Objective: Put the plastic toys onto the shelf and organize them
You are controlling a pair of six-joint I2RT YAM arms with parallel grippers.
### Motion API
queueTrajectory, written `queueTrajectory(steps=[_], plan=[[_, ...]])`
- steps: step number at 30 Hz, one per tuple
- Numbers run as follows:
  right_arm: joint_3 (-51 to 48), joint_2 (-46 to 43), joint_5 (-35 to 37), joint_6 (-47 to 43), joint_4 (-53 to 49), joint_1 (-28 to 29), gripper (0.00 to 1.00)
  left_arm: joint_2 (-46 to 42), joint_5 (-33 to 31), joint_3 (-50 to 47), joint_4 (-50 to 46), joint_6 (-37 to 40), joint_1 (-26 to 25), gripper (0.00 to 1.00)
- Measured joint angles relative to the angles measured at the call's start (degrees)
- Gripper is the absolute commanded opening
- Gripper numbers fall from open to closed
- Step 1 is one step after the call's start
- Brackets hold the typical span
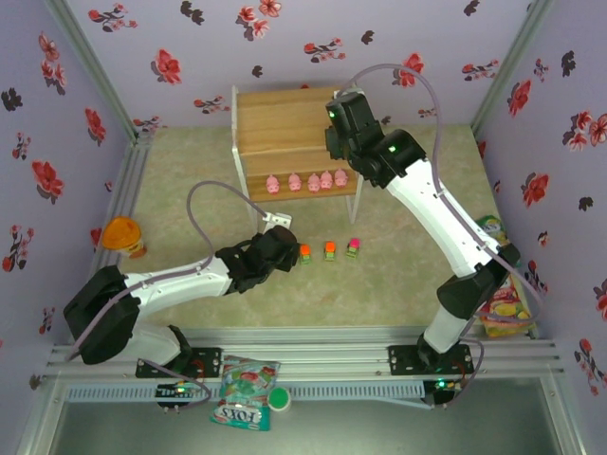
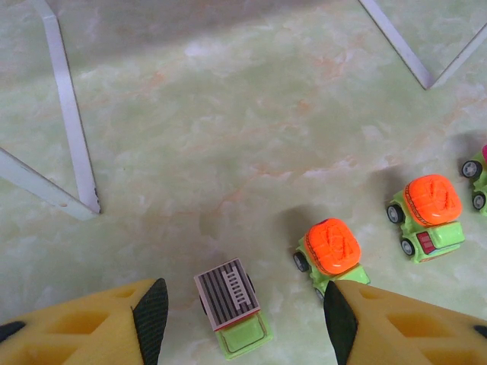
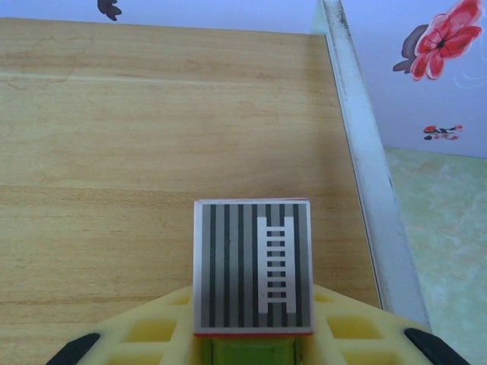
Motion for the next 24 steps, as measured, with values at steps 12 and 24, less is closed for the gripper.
queueTrajectory(steps=[12,24], plan=[[1.62,1.07,-2.84,-0.66,-0.55,-1.31,0.34,-0.02,0.07,0.0,0.0,0.0,0.17,0.61],[1.92,1.25,-3.48,-0.66,-1.44,-1.31,0.37,-0.02,0.11,0.0,0.0,0.0,0.17,0.61]])
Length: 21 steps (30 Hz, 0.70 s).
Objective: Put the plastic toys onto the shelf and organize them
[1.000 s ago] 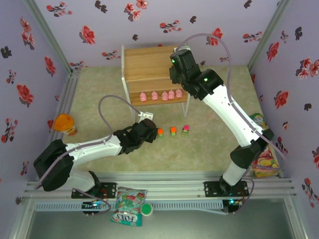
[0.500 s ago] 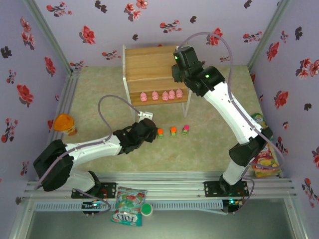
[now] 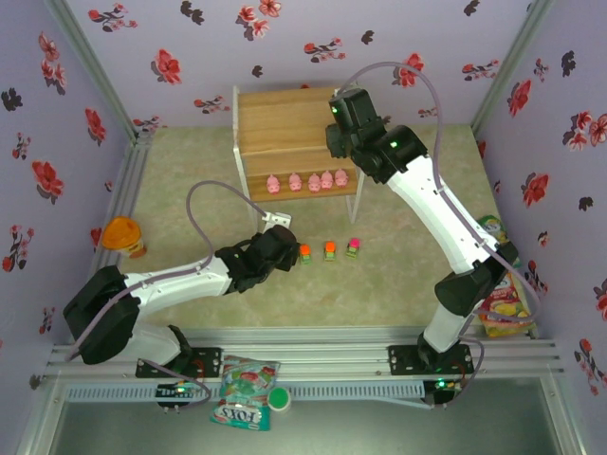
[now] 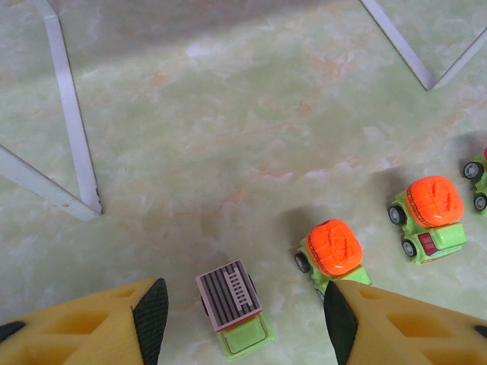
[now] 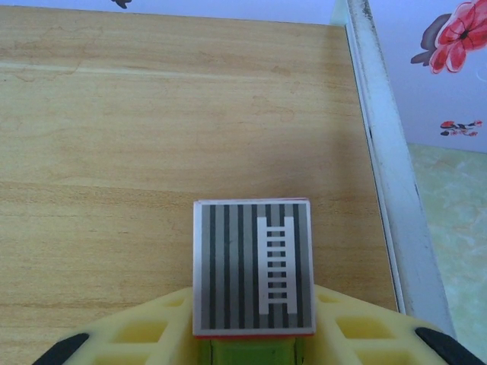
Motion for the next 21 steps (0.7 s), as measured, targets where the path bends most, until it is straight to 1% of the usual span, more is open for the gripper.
queueTrajectory(steps=[12,18,21], plan=[[0.37,0.83,-0.2,-0.02,-0.04,-0.02,0.4,-0.28,0.02,0.0,-0.02,0.0,0.35,0.61],[1.77,0.83,-0.2,-0.07,-0.39,0.0,0.46,-0.44,0.02,0.0,-0.02,0.0,0.48,0.61],[3.08,0.83,-0.2,-0.2,-0.5,0.0,0.47,-0.44,0.02,0.0,-0.02,0.0,0.59,0.61]])
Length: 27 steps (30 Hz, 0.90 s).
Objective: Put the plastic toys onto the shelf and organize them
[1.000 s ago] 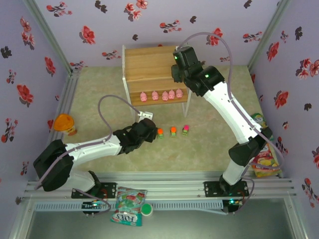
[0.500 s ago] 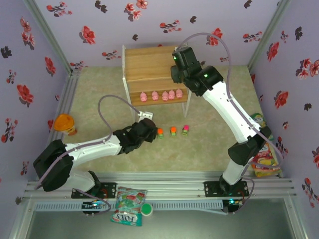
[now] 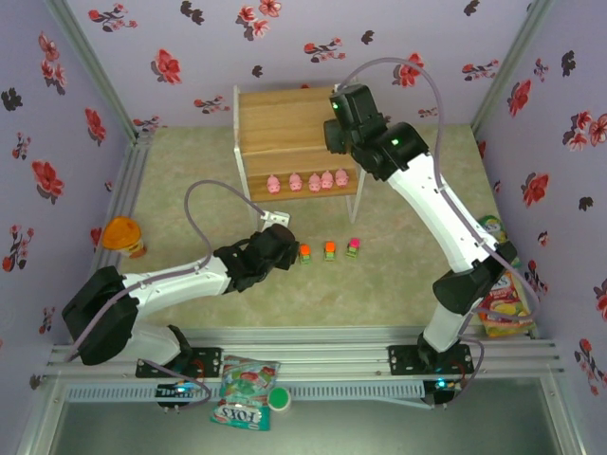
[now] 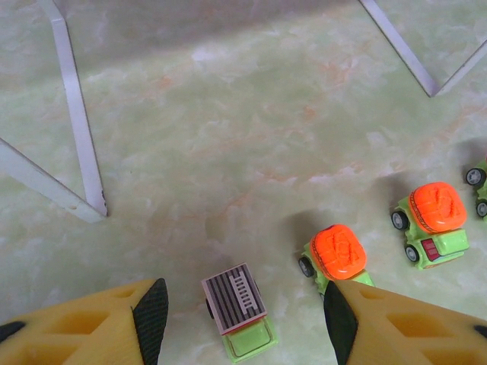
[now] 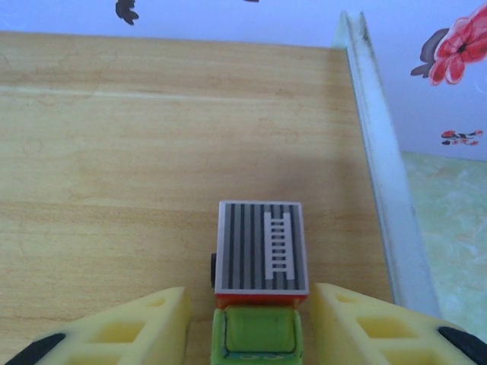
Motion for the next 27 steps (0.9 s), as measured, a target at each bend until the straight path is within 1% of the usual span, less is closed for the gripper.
queueTrajectory(steps=[8,14,20,27], plan=[[2.62,-0.02,0.11,-0.24,-1.01,0.46,0.48,0.0,0.0,0.0,0.0,0.0,0.0,0.61],[2.14,-1.81,1.92,-0.26,-1.2,2.82,0.48,0.0,0.0,0.0,0.0,0.0,0.0,0.61],[-4.85,-9.68,4.87,-0.17,-0.9,7.3,0.47,0.0,0.0,0.0,0.0,0.0,0.04,0.61],[-18.93,-19.52,8.13,2.56,0.87,11.8,0.46,0.0,0.72,0.0,0.0,0.0,0.11,0.61]])
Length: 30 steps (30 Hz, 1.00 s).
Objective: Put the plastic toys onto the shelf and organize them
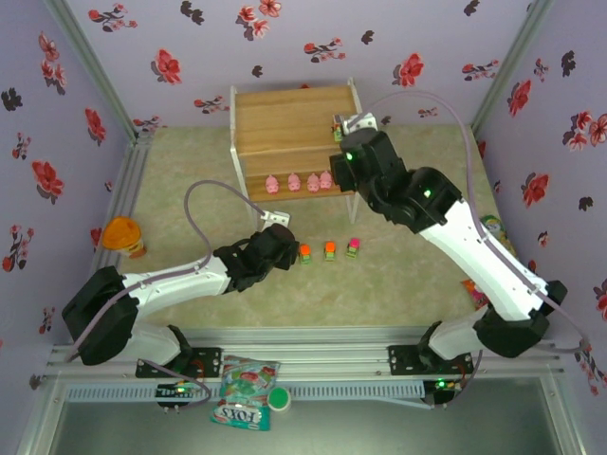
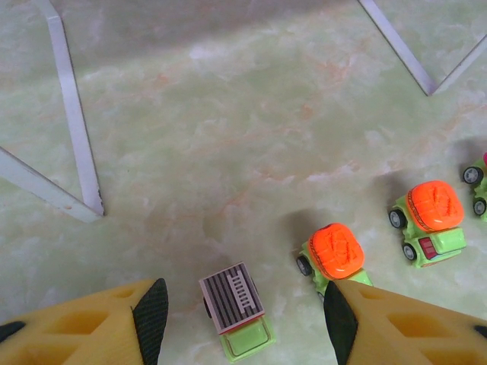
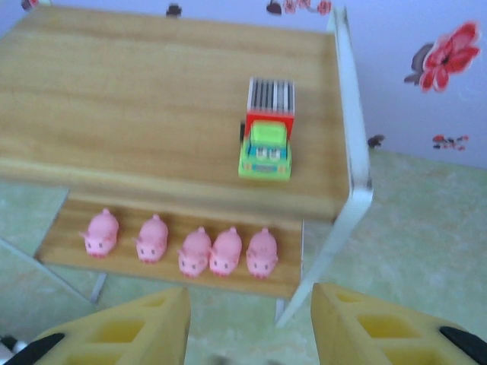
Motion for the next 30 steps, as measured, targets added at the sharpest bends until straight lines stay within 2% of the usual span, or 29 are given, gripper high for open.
queueTrajectory(steps=[13,23,30], plan=[[-29.62,-10.54,1.68,12.63,4.79,1.79,0.46,1.31,1.9,0.0,0.46,0.0,0.0,0.61],[-40.98,-10.38,1.38,19.85,11.56,1.9,0.51,2.45,4.52,0.0,1.29,0.13,0.0,0.61],[-45.66,-6.27,0.92,23.76,16.31,1.86,0.55,3.06,6.36,0.0,1.68,1.07,0.0,0.62]])
